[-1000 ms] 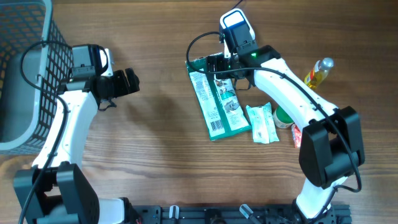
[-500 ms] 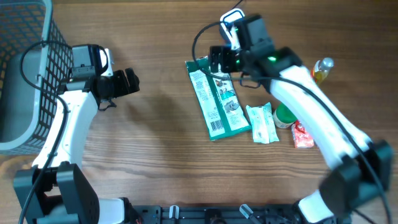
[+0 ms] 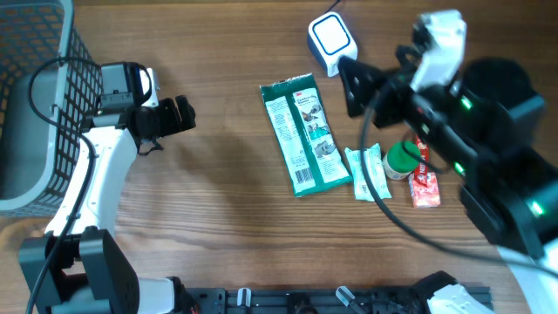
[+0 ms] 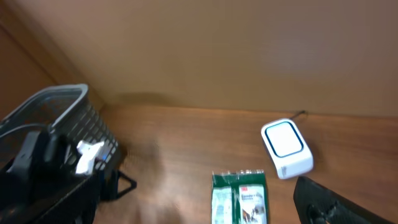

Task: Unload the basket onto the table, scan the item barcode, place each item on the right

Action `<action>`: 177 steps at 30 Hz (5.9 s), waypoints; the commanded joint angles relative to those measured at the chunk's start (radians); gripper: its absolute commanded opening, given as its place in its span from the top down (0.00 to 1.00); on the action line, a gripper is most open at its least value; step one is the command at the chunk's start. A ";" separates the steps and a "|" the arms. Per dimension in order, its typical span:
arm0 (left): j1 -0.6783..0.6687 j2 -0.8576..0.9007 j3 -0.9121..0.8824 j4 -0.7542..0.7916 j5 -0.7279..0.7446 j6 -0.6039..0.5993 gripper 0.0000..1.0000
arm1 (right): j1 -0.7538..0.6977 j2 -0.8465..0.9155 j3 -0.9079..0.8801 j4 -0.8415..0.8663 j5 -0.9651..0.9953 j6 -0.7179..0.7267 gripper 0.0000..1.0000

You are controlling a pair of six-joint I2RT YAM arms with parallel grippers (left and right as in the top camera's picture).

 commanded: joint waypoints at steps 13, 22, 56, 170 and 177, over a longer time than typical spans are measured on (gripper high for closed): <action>0.005 0.000 0.003 0.001 -0.006 0.013 0.00 | -0.082 -0.619 -0.144 -0.237 0.052 0.014 0.00; 0.005 0.000 0.003 0.001 -0.006 0.013 0.00 | -0.130 -0.907 -0.592 0.085 0.149 0.010 0.00; 0.005 0.000 0.003 0.001 -0.006 0.013 0.00 | -0.311 -1.104 -1.490 0.689 0.001 -0.222 0.00; 0.005 -0.069 0.003 0.000 -0.006 0.013 0.00 | -0.309 -1.102 -1.490 0.697 -0.002 -0.223 0.00; 0.005 -0.435 0.003 0.000 -0.006 0.013 0.00 | -0.309 -1.102 -1.490 0.697 -0.002 -0.223 0.00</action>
